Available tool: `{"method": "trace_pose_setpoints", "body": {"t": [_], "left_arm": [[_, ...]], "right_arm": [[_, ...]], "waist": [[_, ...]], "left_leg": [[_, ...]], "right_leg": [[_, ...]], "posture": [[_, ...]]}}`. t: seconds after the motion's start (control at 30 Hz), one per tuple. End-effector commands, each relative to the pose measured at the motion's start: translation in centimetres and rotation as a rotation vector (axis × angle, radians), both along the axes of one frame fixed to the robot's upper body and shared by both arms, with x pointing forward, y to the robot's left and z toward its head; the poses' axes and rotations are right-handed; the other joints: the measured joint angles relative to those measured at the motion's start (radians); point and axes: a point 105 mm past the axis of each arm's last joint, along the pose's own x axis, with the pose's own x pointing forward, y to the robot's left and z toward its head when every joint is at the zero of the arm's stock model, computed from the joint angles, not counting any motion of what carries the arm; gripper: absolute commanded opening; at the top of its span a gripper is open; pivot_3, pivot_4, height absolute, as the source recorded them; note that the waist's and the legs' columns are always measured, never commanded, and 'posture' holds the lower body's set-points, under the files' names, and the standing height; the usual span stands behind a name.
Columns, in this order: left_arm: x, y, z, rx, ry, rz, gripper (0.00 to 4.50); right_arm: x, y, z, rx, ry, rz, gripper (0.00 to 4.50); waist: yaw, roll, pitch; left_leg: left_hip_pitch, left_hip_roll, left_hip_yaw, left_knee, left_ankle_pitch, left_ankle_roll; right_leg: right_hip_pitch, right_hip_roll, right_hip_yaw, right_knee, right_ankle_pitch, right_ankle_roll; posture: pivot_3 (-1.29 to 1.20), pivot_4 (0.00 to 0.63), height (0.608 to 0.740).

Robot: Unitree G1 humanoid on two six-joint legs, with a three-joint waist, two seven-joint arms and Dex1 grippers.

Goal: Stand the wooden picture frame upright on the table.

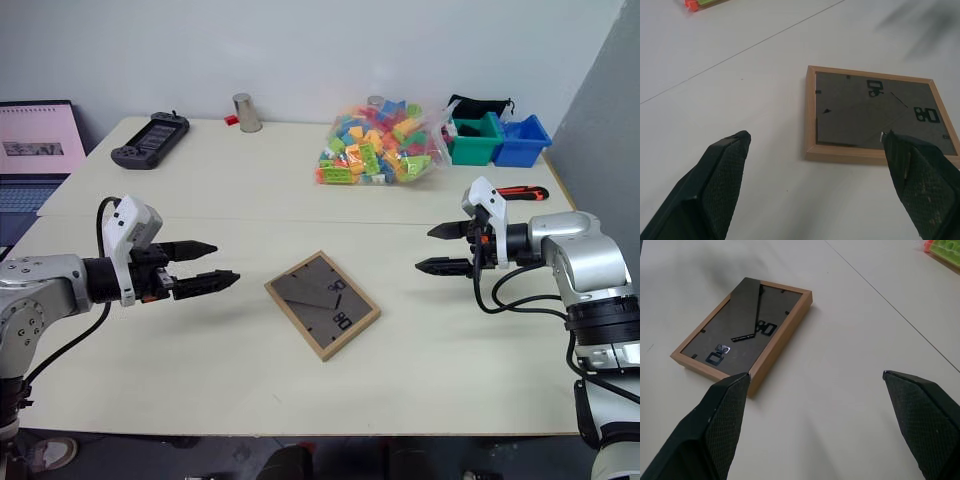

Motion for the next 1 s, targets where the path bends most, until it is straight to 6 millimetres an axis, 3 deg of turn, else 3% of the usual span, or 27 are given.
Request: {"method": "trace_pose_setpoints", "body": {"t": [0.03, 0.27, 0.37, 0.53, 0.87, 1.0], "left_arm": [[0.0, -0.1, 0.6, 0.001, -0.022, 0.003, 4.50], [0.3, -0.2, 0.4, -0.019, -0.007, -0.005, 4.50], [0.2, -0.5, 0.7, -0.018, -0.005, -0.032, 4.50], [0.5, -0.5, 1.3, -0.057, -0.009, -0.029, 3.23], [-0.3, -0.9, 0.0, -0.036, 0.028, -0.063, 0.84], [-0.7, -0.7, -1.0, -0.006, 0.047, -0.072, 0.04]], "right_arm": [[0.0, -0.2, 1.5, 0.028, -0.057, -0.006, 4.49], [-0.1, 0.0, 1.3, 0.025, -0.057, -0.009, 4.49], [-0.5, 0.2, 1.6, 0.031, -0.042, 0.011, 3.99], [0.2, 0.2, 1.5, 0.044, -0.053, -0.008, 2.65], [0.5, 1.8, -0.1, 0.007, -0.048, 0.049, 0.01], [0.7, 2.5, -1.0, -0.017, -0.048, 0.076, 0.00]], "waist": [[0.000, 0.000, 0.000], [0.000, 0.000, 0.000], [0.000, 0.000, 0.000], [0.000, 0.000, 0.000], [-0.001, 0.000, 0.000], [-0.003, 0.000, 0.000]], "left_leg": [[0.000, 0.000, 0.000, 0.000, 0.000, 0.000], [0.000, 0.000, 0.000, 0.000, 0.000, 0.000], [0.000, 0.000, 0.000, 0.000, 0.000, 0.000], [0.000, 0.000, 0.000, 0.000, 0.000, 0.000], [0.000, 0.000, 0.000, 0.000, 0.000, 0.000], [0.000, 0.000, 0.000, 0.000, 0.000, 0.000]], "right_leg": [[0.000, 0.000, 0.000, 0.000, 0.000, 0.000], [0.000, 0.000, 0.000, 0.000, 0.000, 0.000], [0.000, 0.000, 0.000, 0.000, 0.000, 0.000], [0.000, 0.000, 0.000, 0.000, 0.000, 0.000], [0.000, 0.000, 0.000, 0.000, 0.000, 0.000], [0.000, 0.000, 0.000, 0.000, 0.000, 0.000]], "posture": [[0.00, 0.150, 0.740], [0.00, 0.150, 0.740], [0.00, 0.150, 0.740], [0.00, 0.150, 0.740], [0.00, 0.150, 0.740], [0.00, 0.150, 0.740]]}}
